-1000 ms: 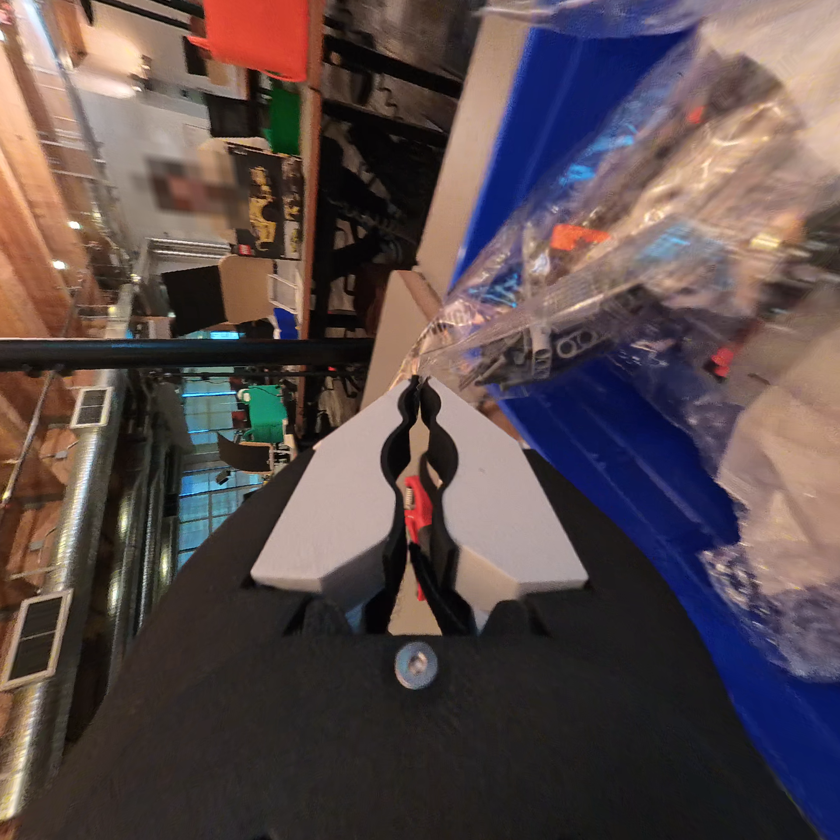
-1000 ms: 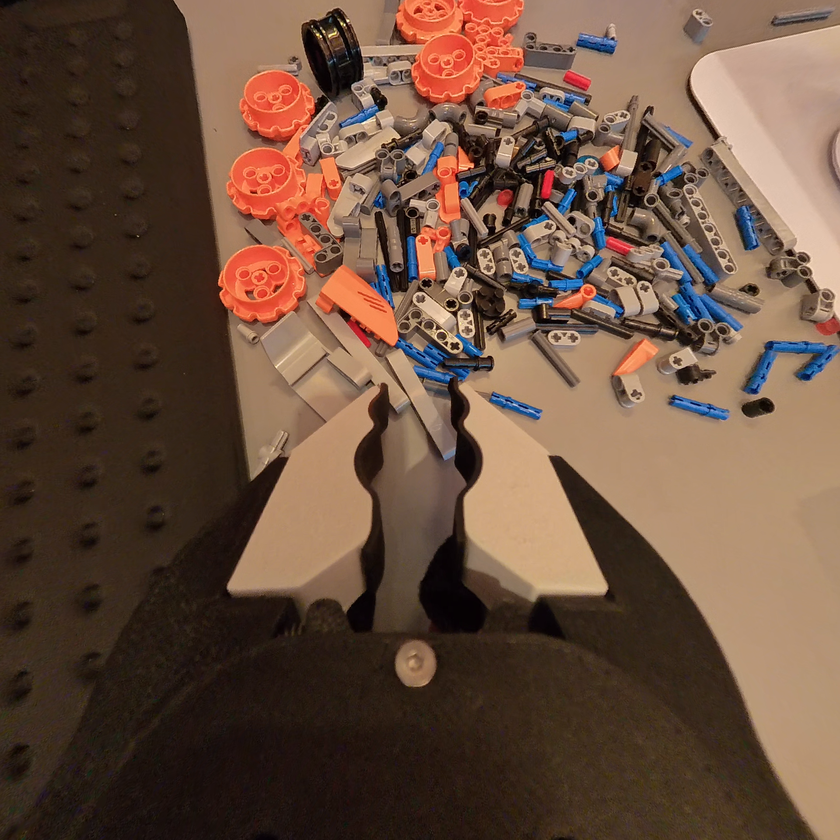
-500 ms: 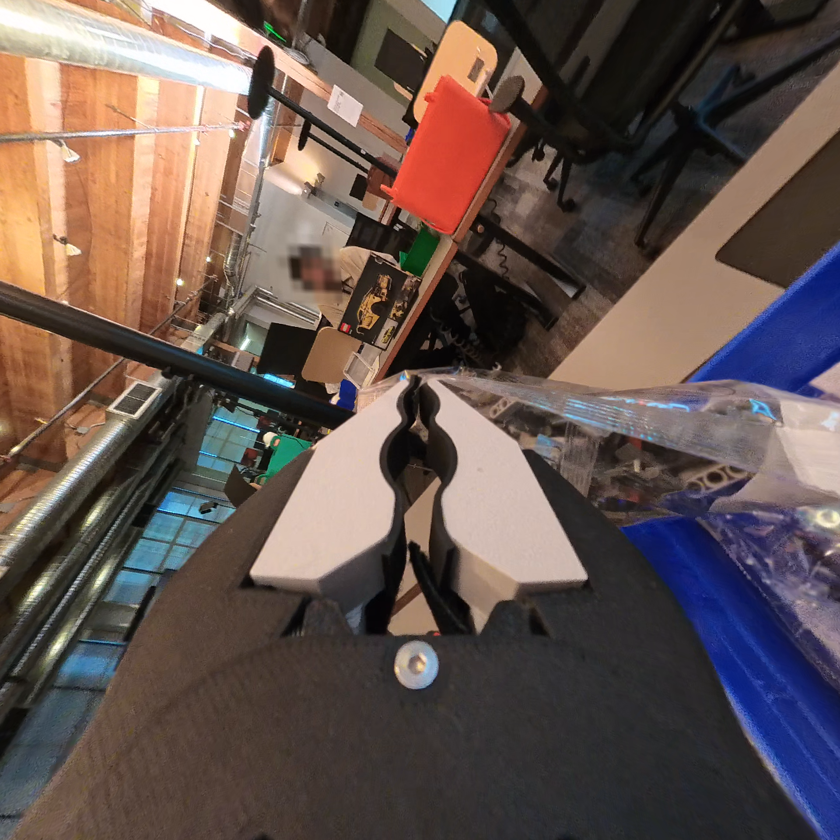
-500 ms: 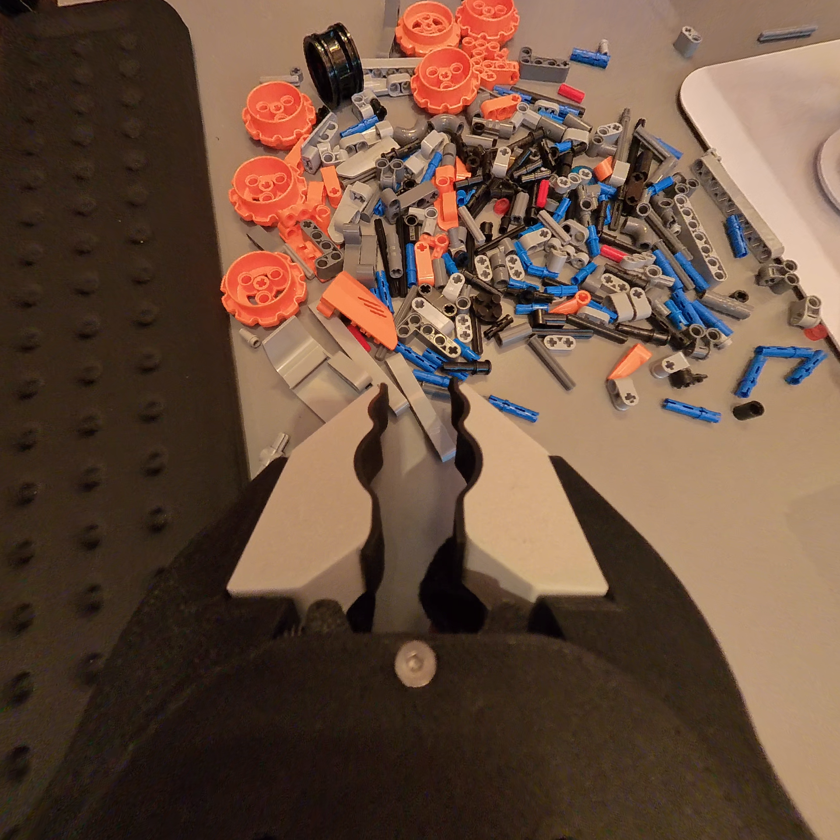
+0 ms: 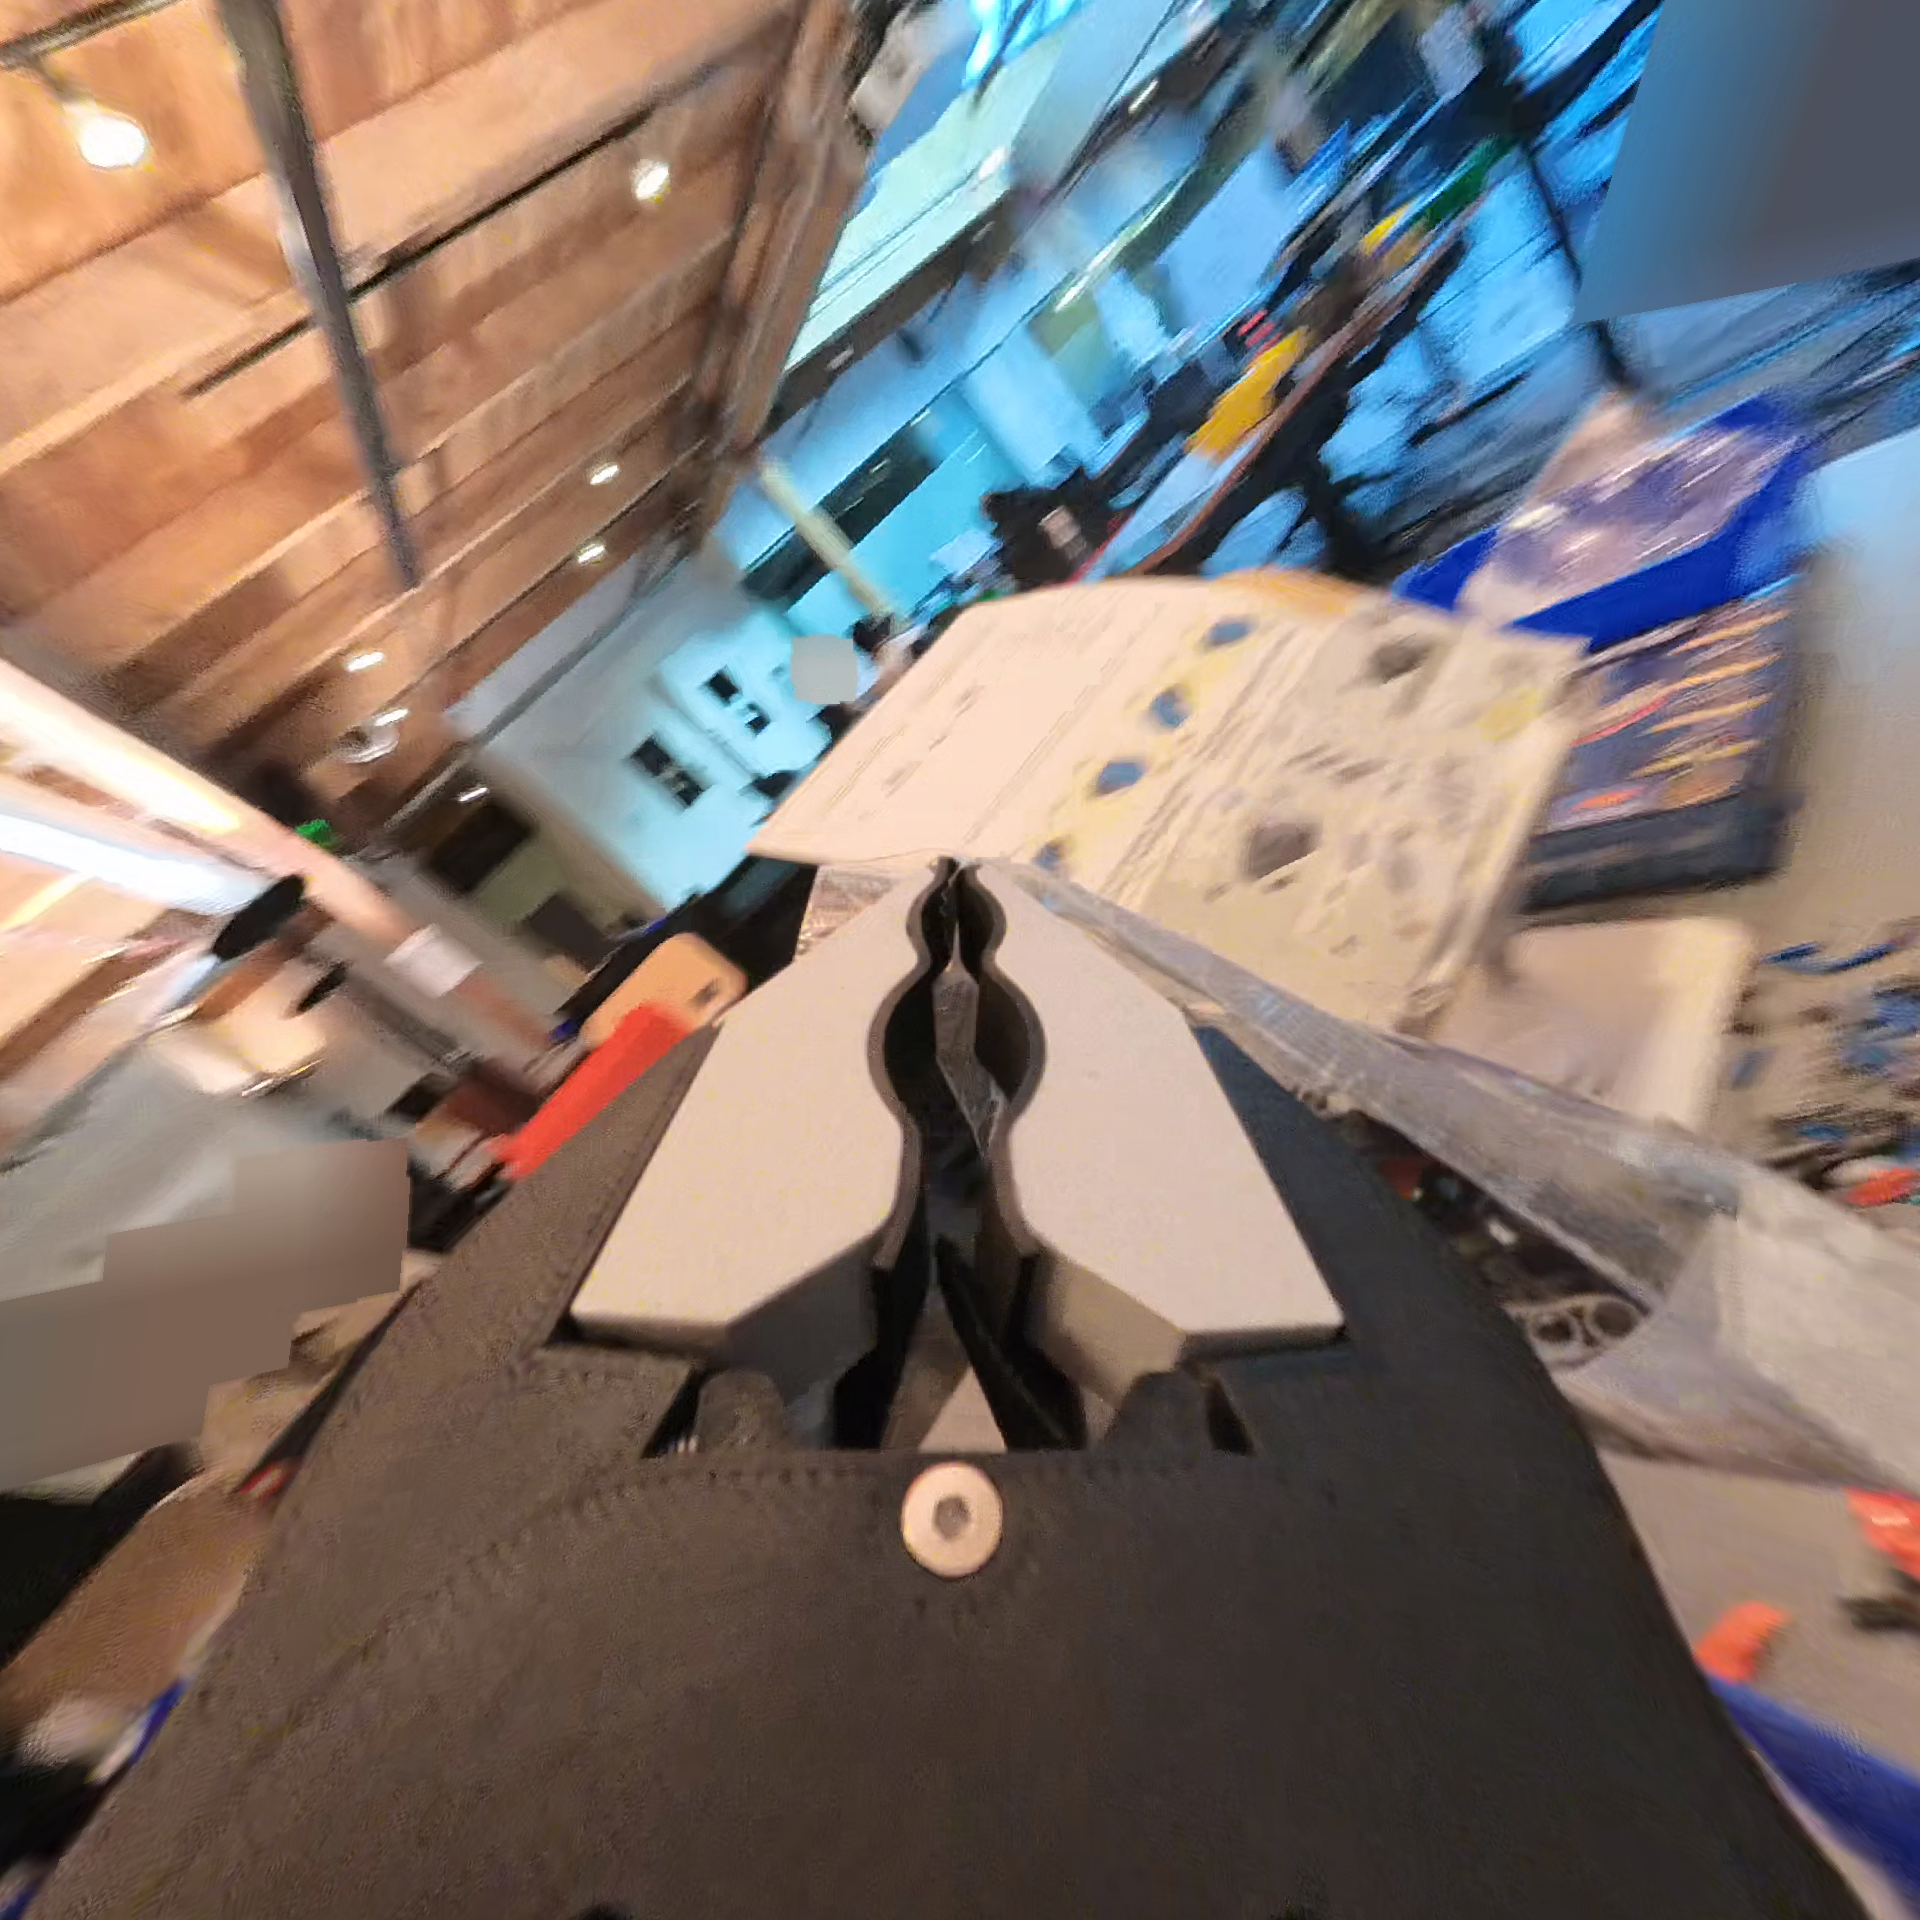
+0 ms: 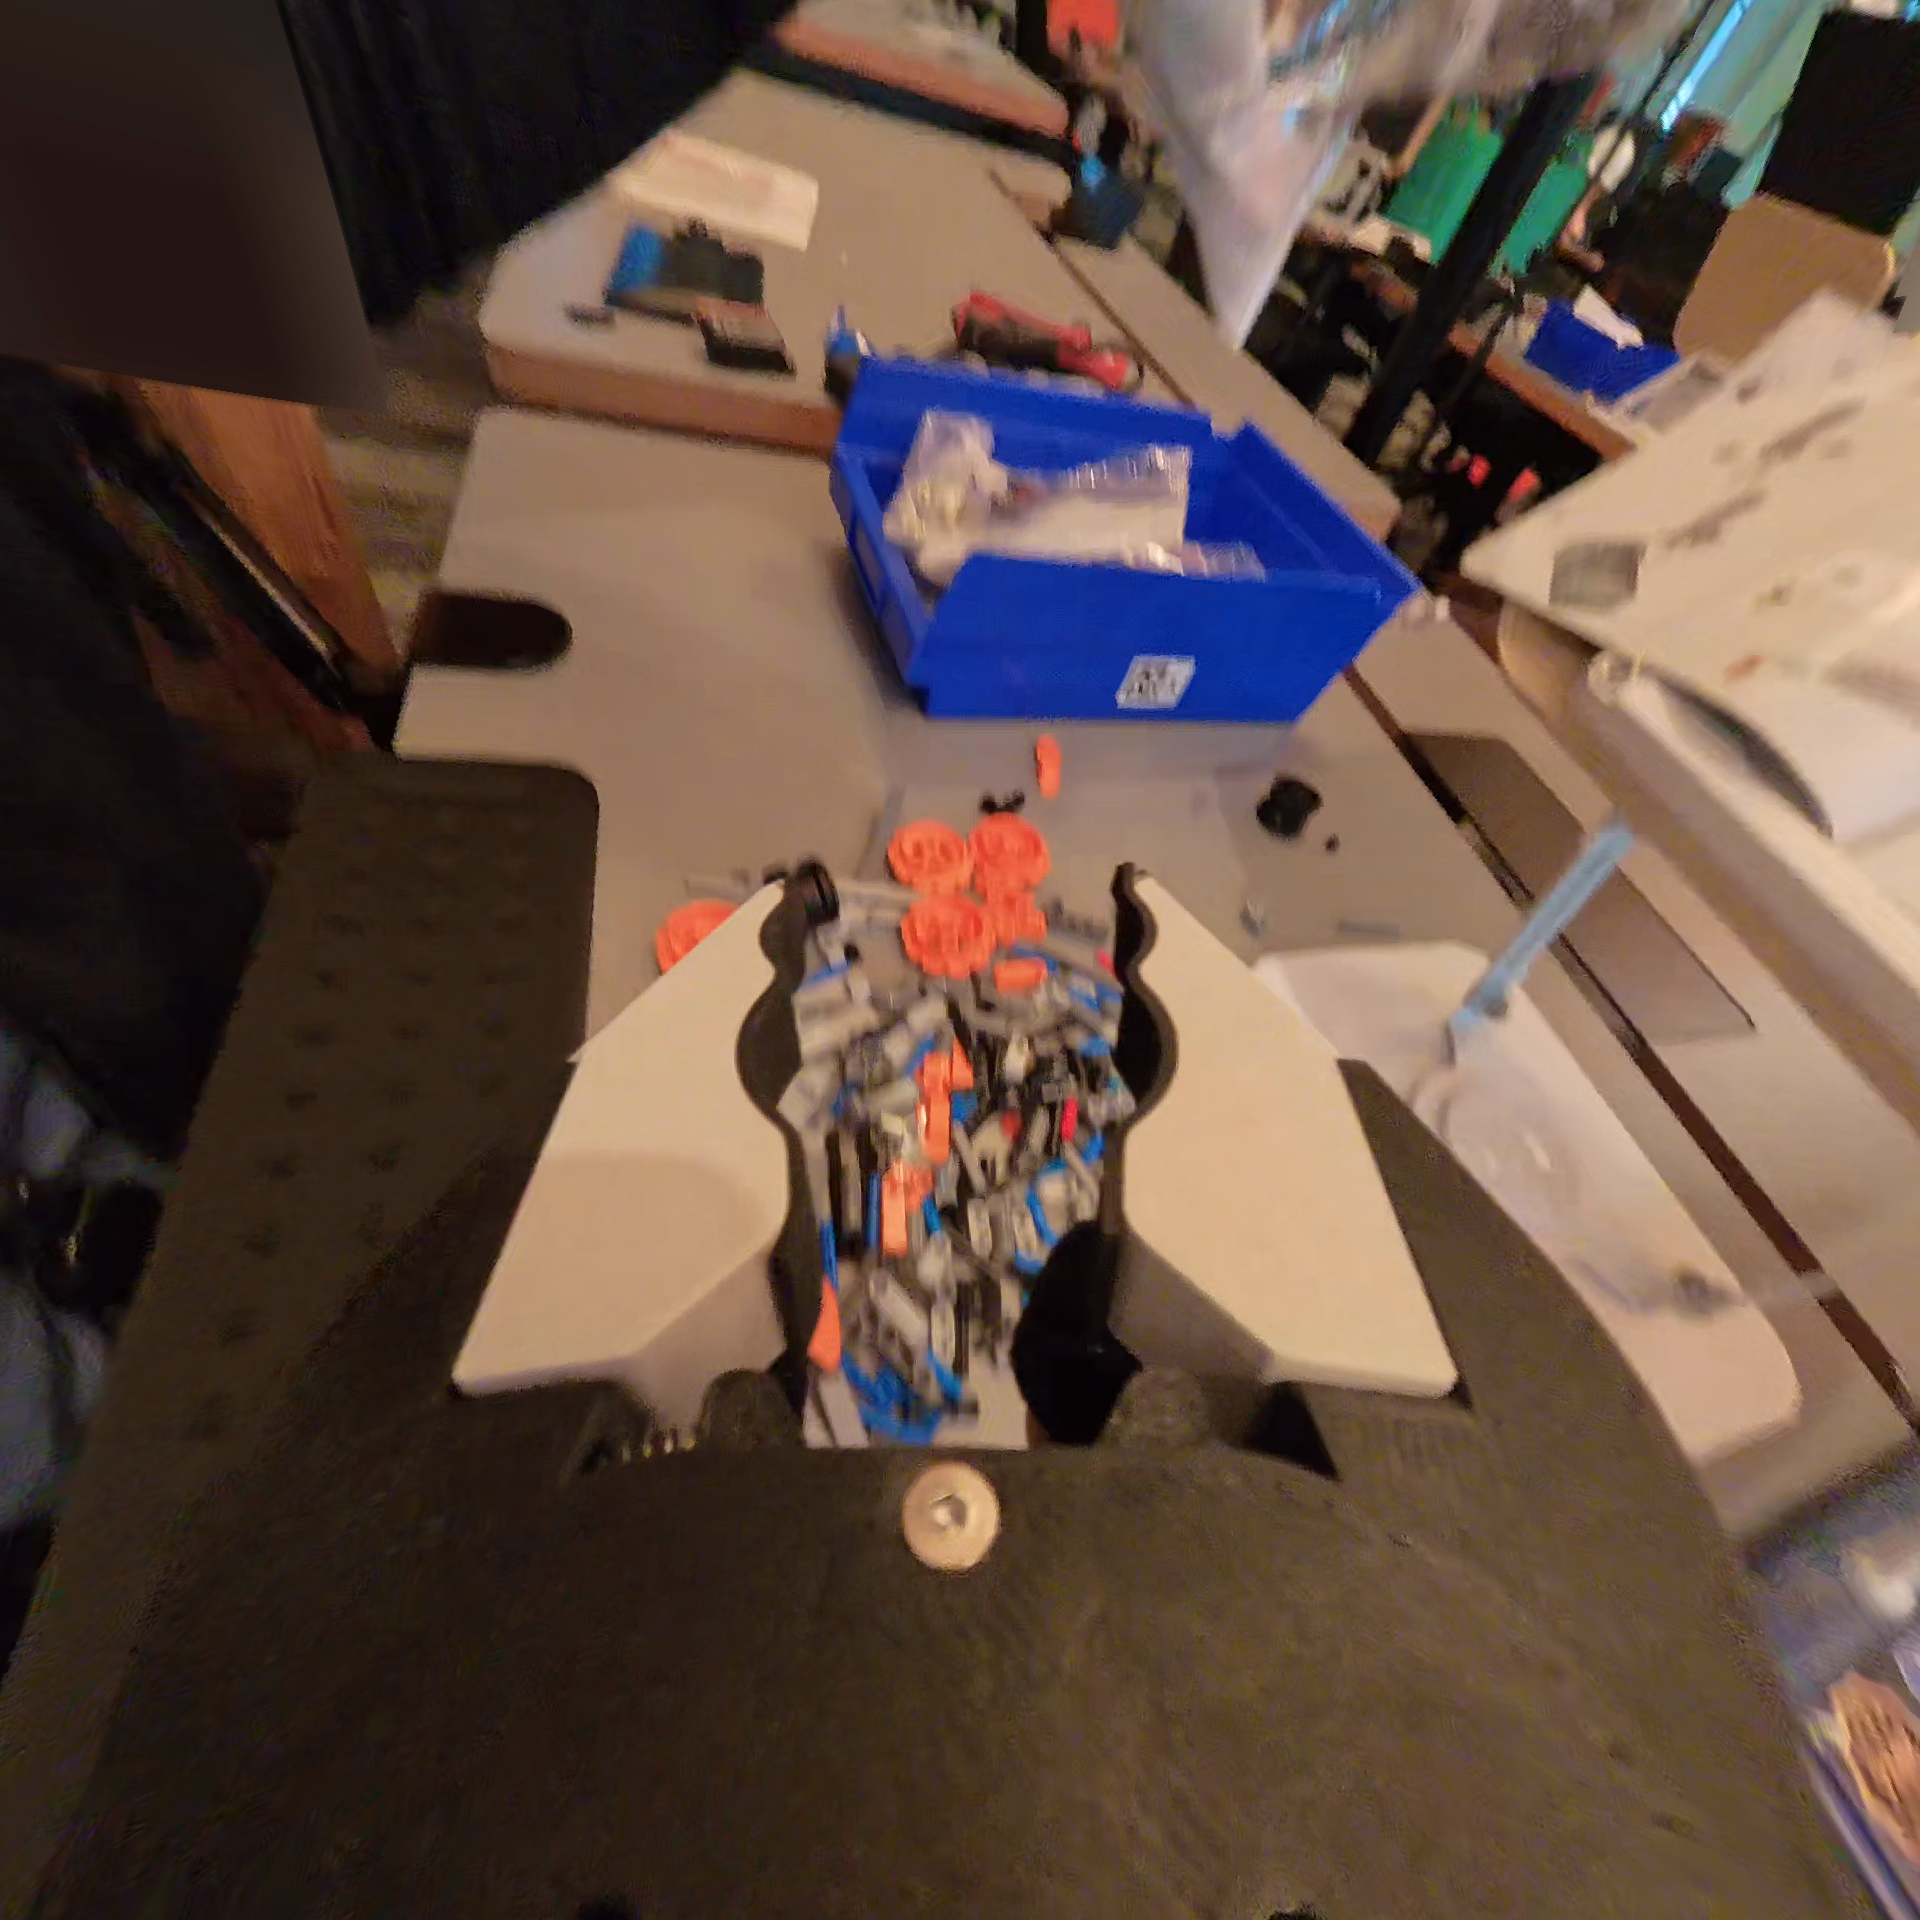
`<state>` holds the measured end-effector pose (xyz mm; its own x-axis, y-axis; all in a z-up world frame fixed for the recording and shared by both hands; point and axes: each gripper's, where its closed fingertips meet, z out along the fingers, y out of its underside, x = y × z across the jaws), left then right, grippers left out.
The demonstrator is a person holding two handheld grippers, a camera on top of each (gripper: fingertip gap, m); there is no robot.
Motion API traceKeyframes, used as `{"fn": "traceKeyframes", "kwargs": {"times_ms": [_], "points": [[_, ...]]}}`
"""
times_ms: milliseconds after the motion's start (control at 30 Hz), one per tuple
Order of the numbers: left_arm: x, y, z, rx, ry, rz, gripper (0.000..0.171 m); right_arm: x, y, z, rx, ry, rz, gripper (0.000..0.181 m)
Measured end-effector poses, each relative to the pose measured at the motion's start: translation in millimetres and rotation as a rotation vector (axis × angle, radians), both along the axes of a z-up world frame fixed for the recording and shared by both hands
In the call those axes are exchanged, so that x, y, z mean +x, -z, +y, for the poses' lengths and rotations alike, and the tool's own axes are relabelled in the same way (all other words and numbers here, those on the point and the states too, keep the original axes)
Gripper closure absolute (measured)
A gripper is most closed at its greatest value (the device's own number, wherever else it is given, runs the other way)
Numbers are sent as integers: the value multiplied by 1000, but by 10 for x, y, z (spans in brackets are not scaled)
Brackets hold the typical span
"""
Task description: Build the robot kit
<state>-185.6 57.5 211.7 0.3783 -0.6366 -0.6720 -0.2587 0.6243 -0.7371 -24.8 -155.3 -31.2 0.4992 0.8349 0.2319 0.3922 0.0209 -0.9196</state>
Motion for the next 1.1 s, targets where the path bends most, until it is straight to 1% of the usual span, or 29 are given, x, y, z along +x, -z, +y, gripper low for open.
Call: {"fn": "traceKeyframes", "kwargs": {"times_ms": [67,133,200,267,333,367,400,467,500,533,567,600,633,667,733,767,833,867,900,933,1000,1033,1100], "points": [[219,38,-323,-27,128,9,171,-176,-240,83,4,-42,77,111],[439,104,-699,-108,307,8,171,-263,-473,206,17,-50,139,102],[629,233,-991,-123,414,42,171,-244,-739,325,76,-18,168,103],[814,455,-1280,-171,531,113,171,-169,-1032,380,170,16,173,107],[1001,678,-1527,-194,622,181,171,-155,-1255,389,195,-6,192,110],[1092,781,-1643,-193,658,215,171,-156,-1299,429,179,-12,199,108],[1179,872,-1750,-184,688,247,171,-186,-1282,460,124,-42,207,107],[1312,1005,-1932,-148,728,299,171,-325,-1130,350,-100,-226,249,118],[1354,1039,-2022,-137,755,308,171,-348,-1052,336,-187,-276,272,120],[1385,1072,-2094,-132,775,317,171,-370,-1003,252,-247,-360,308,135],[1415,1102,-2137,-123,782,321,171,-379,-981,102,-289,-469,343,161],[1431,1125,-2170,-122,791,320,171,-370,-956,42,-293,-504,369,173],[1446,1165,-2175,-122,789,328,171,-363,-917,-19,-291,-523,372,181],[1460,1204,-2166,-121,781,329,171,-361,-879,-68,-282,-520,365,181],[1468,1273,-2167,-156,781,327,171,-339,-804,-88,-244,-454,338,181],[1486,1311,-2111,-170,746,327,168,-308,-768,-107,-227,-423,321,181],[1493,1364,-1925,-212,652,320,155,-214,-744,-129,-203,-363,320,181],[1478,1385,-1798,-257,599,315,146,-156,-746,-131,-192,-331,329,181],[1457,1406,-1682,-333,558,305,143,-98,-745,-141,-186,-308,335,181],[1417,1432,-1637,-428,559,303,138,-37,-738,-135,-176,-277,340,181],[1330,1433,-1625,-539,597,270,136,76,-706,-132,-179,-232,352,181],[1291,1483,-1674,-592,631,287,134,129,-688,-128,-174,-211,355,181],[1243,1673,-1791,-710,685,359,123,228,-653,-93,-167,-161,359,181]]}}
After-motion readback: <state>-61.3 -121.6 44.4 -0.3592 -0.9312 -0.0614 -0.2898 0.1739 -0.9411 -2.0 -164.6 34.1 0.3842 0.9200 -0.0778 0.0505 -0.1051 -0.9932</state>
